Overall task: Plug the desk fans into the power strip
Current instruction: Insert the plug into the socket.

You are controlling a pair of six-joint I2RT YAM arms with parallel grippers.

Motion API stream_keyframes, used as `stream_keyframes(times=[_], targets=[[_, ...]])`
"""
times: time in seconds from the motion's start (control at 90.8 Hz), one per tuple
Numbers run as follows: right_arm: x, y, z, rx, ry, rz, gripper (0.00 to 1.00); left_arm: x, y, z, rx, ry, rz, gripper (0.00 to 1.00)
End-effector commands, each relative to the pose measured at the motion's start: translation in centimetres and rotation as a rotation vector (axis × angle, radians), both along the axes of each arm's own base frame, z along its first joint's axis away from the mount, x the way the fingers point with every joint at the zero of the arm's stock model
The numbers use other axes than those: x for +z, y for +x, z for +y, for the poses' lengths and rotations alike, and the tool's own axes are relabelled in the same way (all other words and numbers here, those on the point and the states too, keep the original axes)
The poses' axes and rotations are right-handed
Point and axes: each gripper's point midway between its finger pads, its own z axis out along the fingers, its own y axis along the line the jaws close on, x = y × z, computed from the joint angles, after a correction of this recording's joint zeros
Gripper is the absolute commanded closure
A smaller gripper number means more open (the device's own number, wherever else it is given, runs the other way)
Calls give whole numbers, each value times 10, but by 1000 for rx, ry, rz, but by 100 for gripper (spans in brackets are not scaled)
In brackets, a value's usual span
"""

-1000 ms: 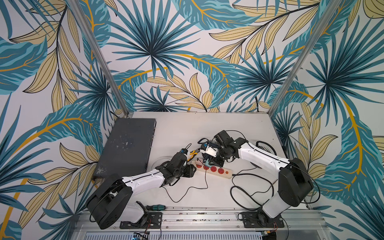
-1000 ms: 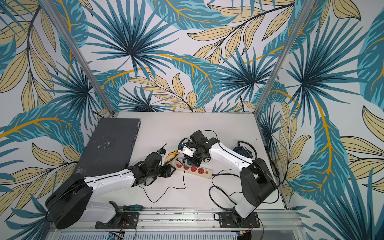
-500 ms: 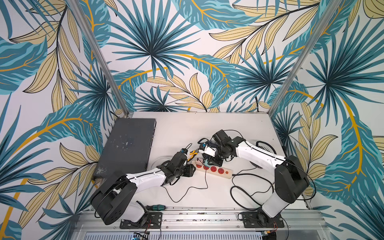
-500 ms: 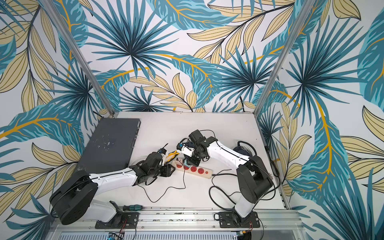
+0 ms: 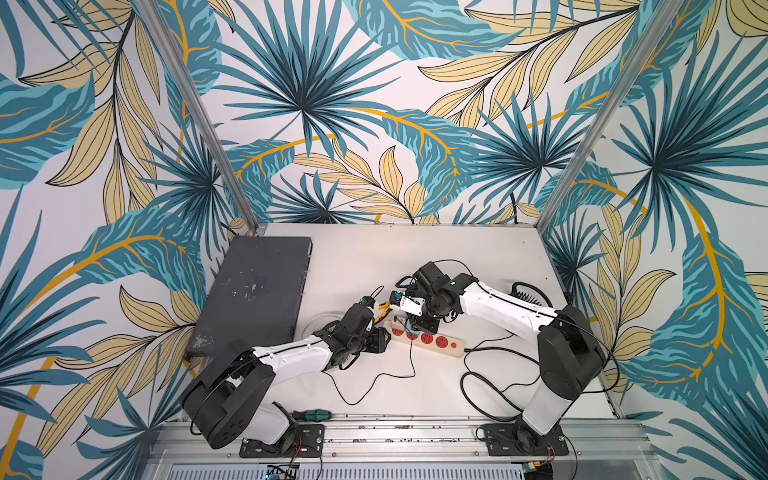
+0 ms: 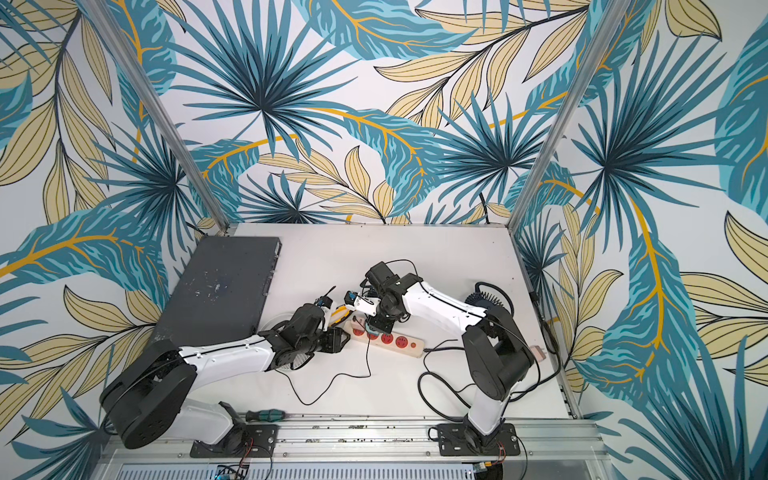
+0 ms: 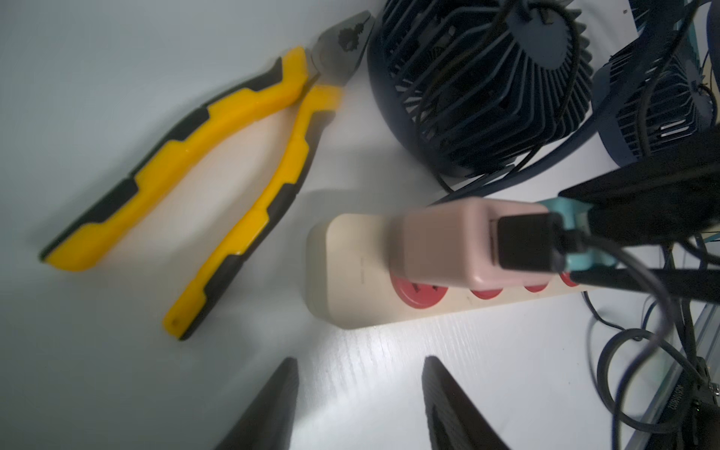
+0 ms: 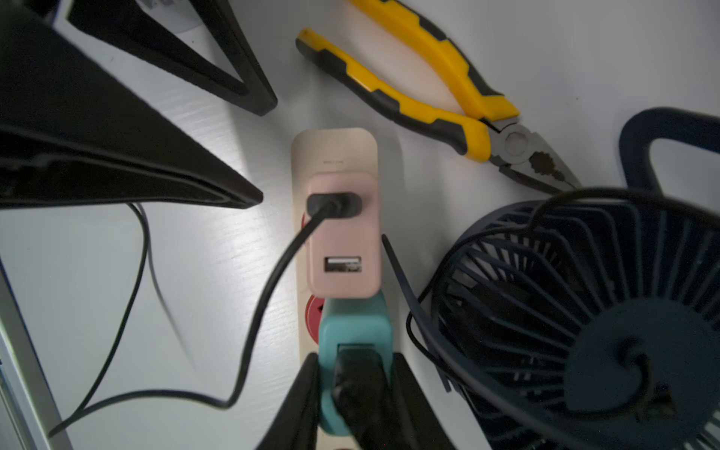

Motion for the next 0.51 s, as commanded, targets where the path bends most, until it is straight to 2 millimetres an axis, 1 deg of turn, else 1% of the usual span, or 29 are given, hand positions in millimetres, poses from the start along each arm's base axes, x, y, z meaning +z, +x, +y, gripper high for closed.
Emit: stream_keyframes(times=[0.0,0.066,0.132,0.209,0.286,0.496], targets=[[-60,-17,-45,-9,-256,61,100,11,7,-3,-13,-14,-35,45],[-63,-17,-51,-14,-274,48,100,12,8,-3,-12,-15,-38,45],[-69,-21,-54,-12,-281,52,100,12,7,-3,-14,-17,-40,45],[-82,-32,-59,6,-309,66,100,12,7,-3,-16,-16,-40,45],[-97,-44,-70,24,-361,86,100,13,7,-1,-15,-16,-44,45],[-122,-65,-87,41,-399,145,100,18,6,2,-14,-31,-56,45]])
